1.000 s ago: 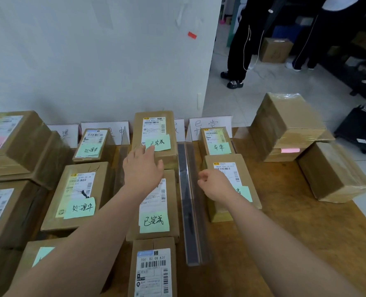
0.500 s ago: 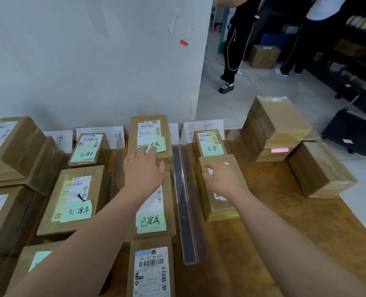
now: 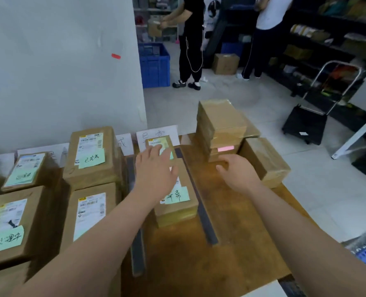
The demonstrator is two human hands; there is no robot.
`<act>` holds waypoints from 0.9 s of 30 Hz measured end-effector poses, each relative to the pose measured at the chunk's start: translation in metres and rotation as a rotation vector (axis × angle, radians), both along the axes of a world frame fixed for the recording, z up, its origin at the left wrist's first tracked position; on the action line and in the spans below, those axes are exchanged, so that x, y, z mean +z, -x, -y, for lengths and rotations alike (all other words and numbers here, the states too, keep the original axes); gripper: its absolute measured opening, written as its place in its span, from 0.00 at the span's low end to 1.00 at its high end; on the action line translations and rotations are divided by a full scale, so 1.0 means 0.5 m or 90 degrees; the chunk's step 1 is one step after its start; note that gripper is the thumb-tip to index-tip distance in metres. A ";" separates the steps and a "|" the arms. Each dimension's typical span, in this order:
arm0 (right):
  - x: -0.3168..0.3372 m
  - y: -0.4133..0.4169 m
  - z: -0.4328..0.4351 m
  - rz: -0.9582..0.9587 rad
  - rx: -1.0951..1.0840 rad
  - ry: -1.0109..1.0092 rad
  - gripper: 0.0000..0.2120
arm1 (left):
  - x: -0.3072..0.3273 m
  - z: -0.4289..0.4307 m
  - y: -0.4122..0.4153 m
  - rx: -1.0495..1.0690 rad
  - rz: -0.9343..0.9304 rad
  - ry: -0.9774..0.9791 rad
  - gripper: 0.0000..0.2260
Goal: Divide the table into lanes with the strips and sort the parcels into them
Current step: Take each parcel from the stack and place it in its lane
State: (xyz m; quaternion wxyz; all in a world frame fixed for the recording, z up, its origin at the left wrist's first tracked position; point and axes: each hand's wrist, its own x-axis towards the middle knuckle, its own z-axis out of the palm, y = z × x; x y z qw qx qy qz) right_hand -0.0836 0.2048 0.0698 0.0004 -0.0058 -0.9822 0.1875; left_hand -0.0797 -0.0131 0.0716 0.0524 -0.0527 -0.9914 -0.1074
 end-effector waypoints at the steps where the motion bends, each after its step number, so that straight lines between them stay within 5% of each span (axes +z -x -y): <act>1: 0.002 0.003 -0.040 0.006 -0.007 0.000 0.18 | 0.000 -0.040 0.001 -0.007 -0.005 -0.005 0.22; 11: -0.063 0.067 -0.431 0.114 -0.091 0.021 0.19 | -0.077 -0.445 0.040 -0.017 0.105 -0.089 0.24; 18: -0.153 0.134 -0.552 0.194 -0.121 0.125 0.25 | -0.153 -0.608 0.117 -0.017 0.218 -0.111 0.25; 27: -0.202 0.145 -0.583 0.145 -0.160 0.422 0.14 | -0.214 -0.687 0.154 0.119 0.332 -0.430 0.29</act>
